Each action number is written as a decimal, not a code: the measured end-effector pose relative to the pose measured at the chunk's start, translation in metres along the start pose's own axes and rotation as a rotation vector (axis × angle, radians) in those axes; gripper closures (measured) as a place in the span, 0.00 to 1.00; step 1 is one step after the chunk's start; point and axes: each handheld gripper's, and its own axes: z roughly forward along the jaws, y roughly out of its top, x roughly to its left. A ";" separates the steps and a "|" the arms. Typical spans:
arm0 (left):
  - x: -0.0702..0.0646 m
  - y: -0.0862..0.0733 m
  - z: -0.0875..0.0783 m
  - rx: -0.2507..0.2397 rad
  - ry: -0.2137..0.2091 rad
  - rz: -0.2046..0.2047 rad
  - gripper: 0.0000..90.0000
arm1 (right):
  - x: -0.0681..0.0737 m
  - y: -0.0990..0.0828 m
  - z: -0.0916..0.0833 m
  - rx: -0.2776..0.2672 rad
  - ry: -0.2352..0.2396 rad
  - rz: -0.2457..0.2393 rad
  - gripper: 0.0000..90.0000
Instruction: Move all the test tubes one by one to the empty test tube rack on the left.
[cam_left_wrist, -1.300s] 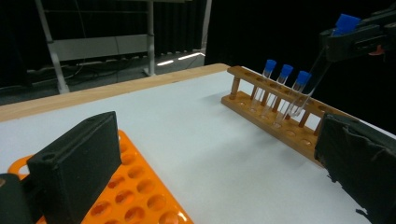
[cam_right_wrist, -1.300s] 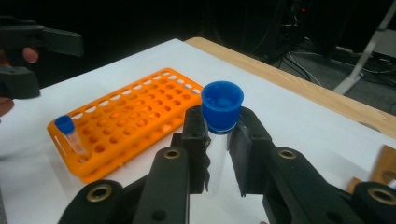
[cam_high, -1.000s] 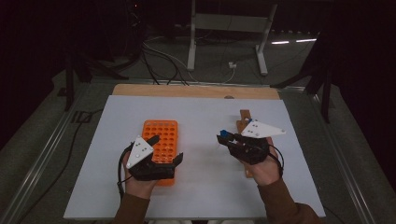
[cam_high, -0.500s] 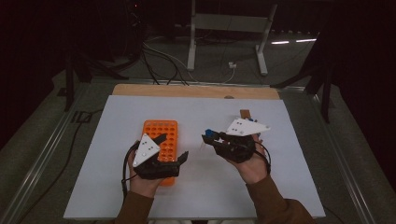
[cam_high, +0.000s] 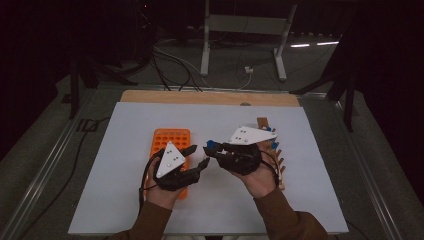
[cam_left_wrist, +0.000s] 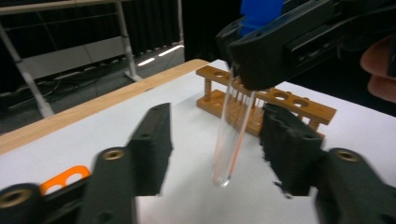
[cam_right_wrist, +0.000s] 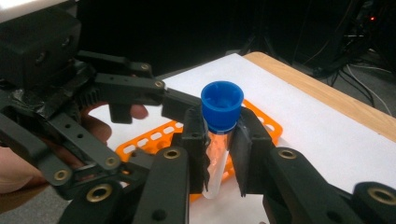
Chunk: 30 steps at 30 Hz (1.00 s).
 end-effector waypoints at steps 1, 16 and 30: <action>0.000 0.000 0.001 0.002 -0.013 -0.005 0.59 | 0.001 0.000 0.001 0.000 0.004 0.001 0.85; -0.002 -0.003 0.004 -0.011 -0.058 0.013 0.85 | 0.007 -0.001 0.006 0.004 0.026 0.001 0.85; 0.016 -0.004 0.004 -0.038 -0.019 -0.050 0.87 | -0.005 -0.006 -0.004 -0.056 -0.052 0.034 0.29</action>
